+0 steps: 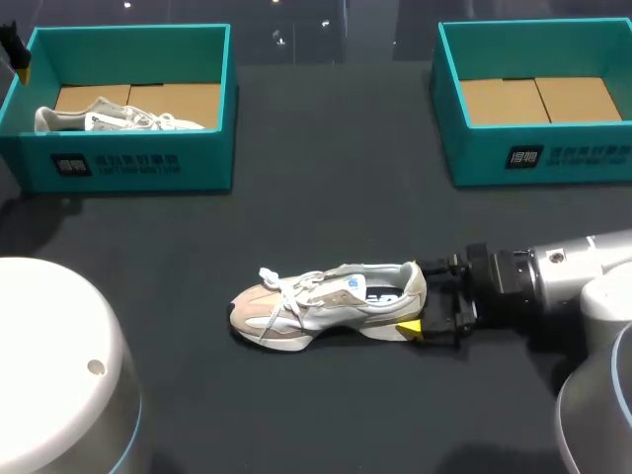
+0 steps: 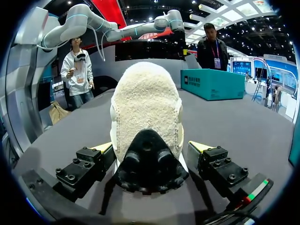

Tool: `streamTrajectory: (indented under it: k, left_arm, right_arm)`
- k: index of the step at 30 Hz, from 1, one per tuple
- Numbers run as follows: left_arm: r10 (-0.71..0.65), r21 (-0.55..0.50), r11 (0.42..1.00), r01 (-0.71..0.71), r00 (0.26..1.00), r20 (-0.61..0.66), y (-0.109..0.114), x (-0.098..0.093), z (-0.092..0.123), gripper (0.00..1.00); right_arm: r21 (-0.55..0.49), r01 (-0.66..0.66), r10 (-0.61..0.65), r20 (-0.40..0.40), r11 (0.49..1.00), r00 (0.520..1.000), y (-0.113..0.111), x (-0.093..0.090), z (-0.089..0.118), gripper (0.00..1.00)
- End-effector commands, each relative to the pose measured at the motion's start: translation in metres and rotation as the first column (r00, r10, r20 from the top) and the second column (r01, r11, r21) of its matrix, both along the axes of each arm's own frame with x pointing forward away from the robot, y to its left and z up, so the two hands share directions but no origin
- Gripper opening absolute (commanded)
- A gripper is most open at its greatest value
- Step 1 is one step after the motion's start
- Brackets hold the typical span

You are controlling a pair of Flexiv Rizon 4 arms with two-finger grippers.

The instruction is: Take the shoe out of the shoebox, open the shoe tongue, remove and reinsert the insole, then place the shoe into the shoebox

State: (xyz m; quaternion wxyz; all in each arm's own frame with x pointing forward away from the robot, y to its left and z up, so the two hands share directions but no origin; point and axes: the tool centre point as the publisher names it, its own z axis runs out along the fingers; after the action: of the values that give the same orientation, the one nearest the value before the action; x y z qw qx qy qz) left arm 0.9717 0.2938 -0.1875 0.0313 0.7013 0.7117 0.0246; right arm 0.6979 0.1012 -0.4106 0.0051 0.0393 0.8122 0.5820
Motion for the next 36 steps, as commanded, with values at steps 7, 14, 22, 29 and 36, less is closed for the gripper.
streamTrajectory:
  k: [7,14,22,29,36]
  left_arm:
    - [-0.001,0.002,1.0,0.001,1.0,0.001,0.0,0.0,0.0,1.0]
    - [-0.001,0.002,1.0,0.001,1.0,0.001,0.0,0.0,0.0,1.0]
    - [-0.001,0.002,1.0,0.001,1.0,0.001,0.0,0.0,0.0,1.0]
    - [-0.001,0.002,1.0,0.001,1.0,0.001,0.0,0.0,0.0,1.0]
    - [-0.001,0.002,1.0,0.001,1.0,0.001,0.0,0.0,0.0,1.0]
  right_arm:
    - [0.003,-0.003,0.003,0.002,1.0,1.0,0.011,-0.001,-0.005,1.0]
    - [0.007,-0.006,0.006,0.008,1.0,1.0,0.015,-0.002,-0.006,1.0]
    - [0.012,-0.016,0.015,0.015,1.0,1.0,0.022,-0.001,-0.007,1.0]
    - [0.01,-0.022,0.022,0.018,1.0,1.0,0.025,-0.002,-0.007,1.0]
    - [0.016,-0.035,0.034,0.023,0.999,0.999,0.031,-0.003,-0.007,1.0]
